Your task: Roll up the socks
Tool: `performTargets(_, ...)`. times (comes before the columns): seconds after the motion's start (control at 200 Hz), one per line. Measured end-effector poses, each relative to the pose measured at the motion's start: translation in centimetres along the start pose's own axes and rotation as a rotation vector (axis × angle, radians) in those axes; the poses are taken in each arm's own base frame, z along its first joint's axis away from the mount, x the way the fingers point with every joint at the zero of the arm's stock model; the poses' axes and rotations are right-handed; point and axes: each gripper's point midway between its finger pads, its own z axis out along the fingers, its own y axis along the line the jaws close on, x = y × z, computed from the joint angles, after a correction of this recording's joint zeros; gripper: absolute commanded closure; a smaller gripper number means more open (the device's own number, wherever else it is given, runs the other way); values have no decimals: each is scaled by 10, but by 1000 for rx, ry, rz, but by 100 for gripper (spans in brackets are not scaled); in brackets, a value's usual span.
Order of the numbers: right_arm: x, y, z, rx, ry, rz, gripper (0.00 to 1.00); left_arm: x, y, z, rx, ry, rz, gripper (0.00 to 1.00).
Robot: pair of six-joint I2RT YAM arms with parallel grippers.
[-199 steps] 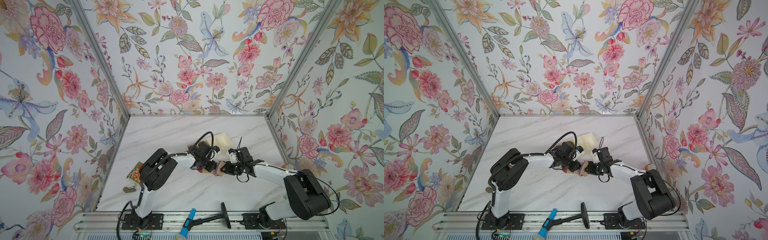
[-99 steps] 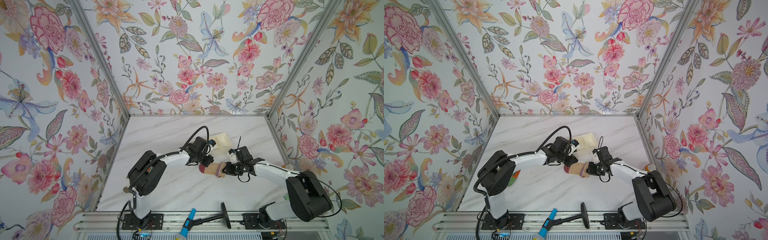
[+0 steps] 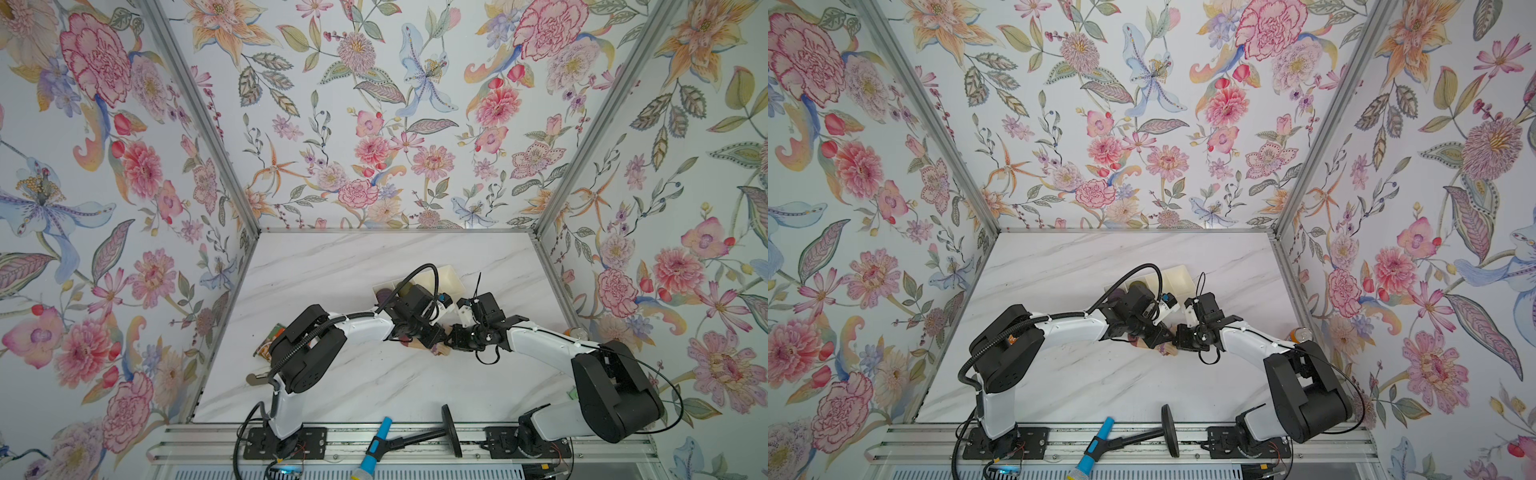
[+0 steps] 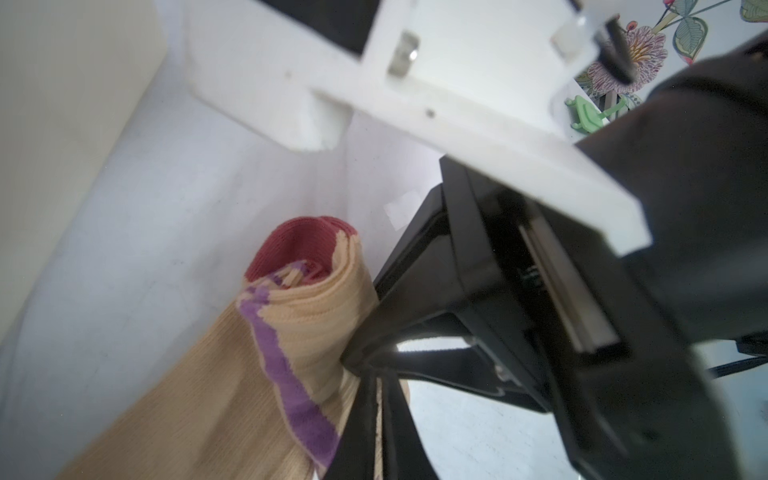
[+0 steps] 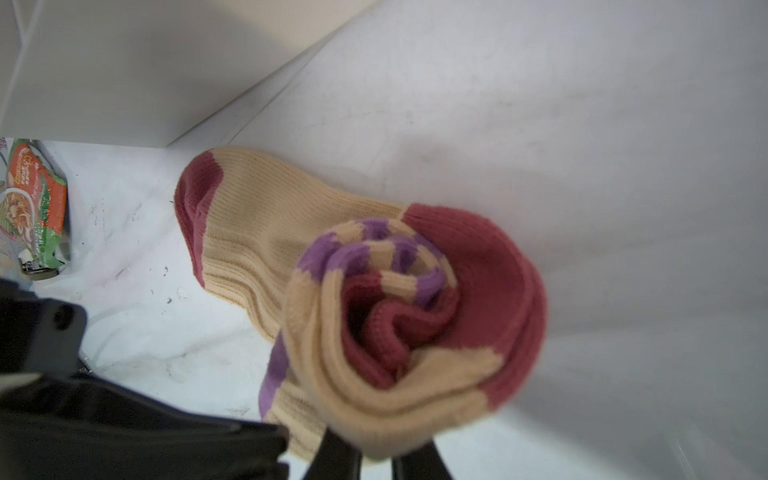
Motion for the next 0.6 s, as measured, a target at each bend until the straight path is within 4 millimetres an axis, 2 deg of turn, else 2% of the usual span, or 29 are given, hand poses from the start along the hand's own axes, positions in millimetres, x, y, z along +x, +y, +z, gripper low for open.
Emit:
performTargets(0.195,0,0,0,-1,0,-1,99,3,8,9,-21,13,-8,92)
performTargets(0.34,0,0,1,2,1,-2,97,4,20,17,-67,23,-10,100)
performTargets(0.5,0,-1,1,7,0,-1,91,5,25,20,-88,27,-9,100)
performTargets(0.6,0,-1,1,8,-1,-2,82,5,26,22,-89,28,-3,100)
